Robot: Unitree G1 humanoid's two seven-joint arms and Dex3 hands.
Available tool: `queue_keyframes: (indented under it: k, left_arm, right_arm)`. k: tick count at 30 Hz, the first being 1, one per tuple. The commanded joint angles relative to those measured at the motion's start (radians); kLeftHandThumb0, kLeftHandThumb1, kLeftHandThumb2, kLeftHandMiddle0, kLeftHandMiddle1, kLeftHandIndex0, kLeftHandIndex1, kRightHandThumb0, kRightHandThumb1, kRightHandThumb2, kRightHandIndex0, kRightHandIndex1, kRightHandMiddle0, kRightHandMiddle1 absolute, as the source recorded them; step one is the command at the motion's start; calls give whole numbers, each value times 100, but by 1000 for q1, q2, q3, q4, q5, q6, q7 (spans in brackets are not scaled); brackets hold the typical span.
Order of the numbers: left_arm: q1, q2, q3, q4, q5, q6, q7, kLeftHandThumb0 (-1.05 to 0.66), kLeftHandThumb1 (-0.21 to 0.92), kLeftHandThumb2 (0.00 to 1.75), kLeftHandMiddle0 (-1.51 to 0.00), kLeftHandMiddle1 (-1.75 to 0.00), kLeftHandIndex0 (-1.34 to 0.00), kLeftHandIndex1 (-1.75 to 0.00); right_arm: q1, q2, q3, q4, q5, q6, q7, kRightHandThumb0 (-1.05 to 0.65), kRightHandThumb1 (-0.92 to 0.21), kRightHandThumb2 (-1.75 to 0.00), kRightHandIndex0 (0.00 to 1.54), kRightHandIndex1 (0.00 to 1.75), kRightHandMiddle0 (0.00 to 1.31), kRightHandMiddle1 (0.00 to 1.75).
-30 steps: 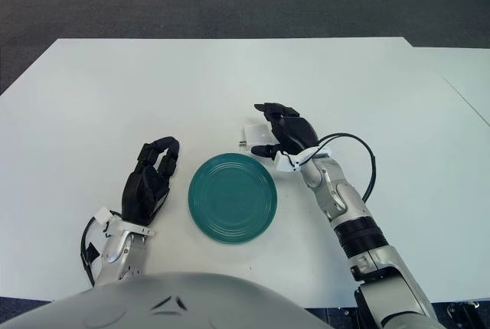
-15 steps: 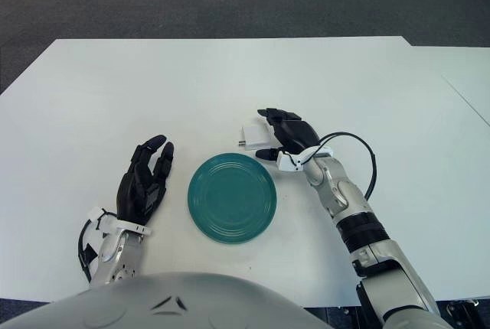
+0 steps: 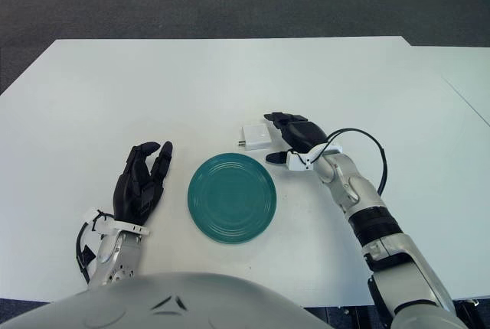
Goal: Put the charger into the plate.
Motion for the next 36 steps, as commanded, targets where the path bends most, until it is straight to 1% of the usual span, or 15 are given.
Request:
queue_keyframes:
  k: [1, 4, 6, 9, 15, 17, 18, 21, 23, 26, 29, 32, 34, 35, 36]
  left_arm:
    - [18, -67, 1, 41, -31, 25, -15, -80, 92, 27, -29, -2, -17, -175]
    - [14, -67, -1, 34, -40, 40, -7, -78, 92, 28, -30, -3, -21, -175]
    - [12, -68, -4, 28, -35, 51, 11, -78, 92, 29, -32, -3, -23, -175]
    - [9, -70, -9, 27, -25, 56, 24, -77, 92, 30, -33, -3, -25, -175]
    - [-6, -77, -34, 51, 18, 53, 41, -84, 92, 41, -27, -1, -13, -175]
    - [-8, -80, -40, 55, 31, 43, 45, -86, 92, 43, -27, -1, -12, -175]
    - [-8, -80, -44, 59, 48, 25, 45, -86, 92, 44, -27, -1, -12, -175]
    - [-8, -82, -52, 67, 89, -18, 56, -88, 92, 48, -31, -3, -15, -175]
    - [-6, -82, -54, 72, 103, -30, 65, -89, 92, 49, -33, -4, -16, -175]
    - [-4, -79, -57, 85, 119, -47, 72, -90, 92, 52, -33, -3, -13, -175]
    - [-8, -75, -58, 105, 124, -72, 61, -92, 92, 54, -30, -1, -9, -171]
    - [-19, -73, -51, 134, 102, -81, 36, -94, 92, 58, -23, -1, -3, -155]
    - [-36, -76, -44, 163, 88, -80, 25, -96, 92, 61, -21, 0, -2, -151]
    - [-44, -77, -41, 177, 86, -84, 19, -97, 92, 65, -18, -1, -1, -134]
    - [-54, -76, -40, 196, 90, -96, 11, -98, 92, 66, -18, -1, -1, -128]
  right_arm:
    - [-64, -41, 16, 17, -19, -13, 42, -78, -92, -46, 15, 1, 0, 44]
    - [-96, -52, 27, 27, -24, -10, 74, -78, -92, -48, 17, 1, 0, 46]
    - [-142, -58, 38, 8, -31, 4, 125, -79, -92, -50, 18, 1, 0, 47]
    - [-167, -63, 46, -17, -39, 16, 161, -79, -92, -51, 20, 2, 0, 49]
    - [-191, -74, 59, -76, -55, 28, 227, -78, -92, -53, 27, 4, 0, 52]
    - [-192, -79, 60, -80, -54, 24, 237, -77, -92, -54, 29, 4, 0, 53]
    - [-194, -83, 61, -85, -53, 22, 246, -77, -92, -54, 30, 5, 0, 53]
    - [-197, -88, 65, -103, -50, 20, 274, -75, -92, -53, 32, 4, 0, 53]
    - [-199, -89, 67, -112, -50, 20, 287, -74, -92, -52, 32, 4, 0, 53]
    - [-205, -91, 68, -123, -52, 19, 303, -72, -92, -51, 33, 4, 0, 53]
    - [-213, -95, 69, -127, -57, 17, 316, -72, -92, -51, 33, 3, 0, 52]
    - [-236, -97, 72, -135, -59, 23, 348, -72, -92, -49, 34, 3, 0, 50]
    - [-251, -97, 72, -131, -58, 25, 365, -72, -92, -47, 35, 3, 0, 49]
    - [-256, -97, 73, -129, -58, 25, 370, -72, -92, -46, 35, 3, 0, 48]
    - [-261, -97, 74, -125, -59, 24, 375, -73, -92, -46, 35, 3, 0, 48]
